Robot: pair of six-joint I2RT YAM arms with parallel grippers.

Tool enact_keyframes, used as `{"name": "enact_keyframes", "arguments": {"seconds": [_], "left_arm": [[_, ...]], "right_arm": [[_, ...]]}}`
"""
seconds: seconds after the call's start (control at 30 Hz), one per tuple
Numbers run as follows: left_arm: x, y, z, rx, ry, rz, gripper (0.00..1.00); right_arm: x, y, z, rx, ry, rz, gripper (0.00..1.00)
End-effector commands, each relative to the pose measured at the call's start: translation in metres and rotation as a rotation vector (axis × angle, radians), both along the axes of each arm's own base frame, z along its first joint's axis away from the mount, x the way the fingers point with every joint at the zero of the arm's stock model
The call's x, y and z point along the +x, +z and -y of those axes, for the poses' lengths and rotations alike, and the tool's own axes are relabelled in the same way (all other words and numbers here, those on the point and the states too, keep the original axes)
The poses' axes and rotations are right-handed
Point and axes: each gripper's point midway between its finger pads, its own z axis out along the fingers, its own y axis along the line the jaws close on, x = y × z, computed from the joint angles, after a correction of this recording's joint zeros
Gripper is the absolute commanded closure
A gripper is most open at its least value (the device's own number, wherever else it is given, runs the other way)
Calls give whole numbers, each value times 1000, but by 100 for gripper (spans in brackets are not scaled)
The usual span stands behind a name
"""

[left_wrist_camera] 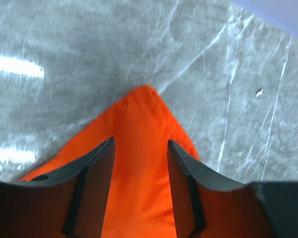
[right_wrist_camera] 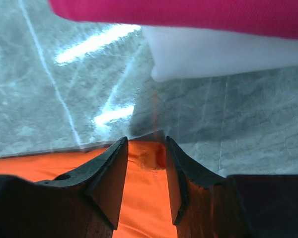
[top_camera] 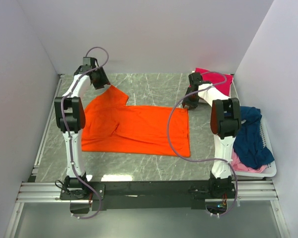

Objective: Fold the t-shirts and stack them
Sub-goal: Fold the tshirt

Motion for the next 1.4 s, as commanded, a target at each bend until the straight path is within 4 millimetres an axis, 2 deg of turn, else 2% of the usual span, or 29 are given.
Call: {"name": "enact_keyframes", "arguments": {"seconds": [0.0, 0.27, 0.5, 0.6, 0.83, 1.37], "left_arm": [[22, 20, 5, -31, -2, 87, 48], [27, 12, 10, -37, -17, 90, 48], [32, 4, 22, -43, -46, 98, 48], [36, -2, 21, -38, -29, 95, 48], [48, -16, 16, -10, 4, 106, 49], [59, -30, 14, 39, 36, 128, 49]], "right_arm": [[6, 9, 5, -19, -10, 8, 57], [-14, 0, 7, -25, -33, -38, 63], [-14, -6, 8, -25, -29, -60, 76], [-15, -5, 6, -17, -27, -58, 78], [-18, -6, 2, 3, -22, -64, 81], [-15, -5, 0, -7, 8, -77, 83]]}}
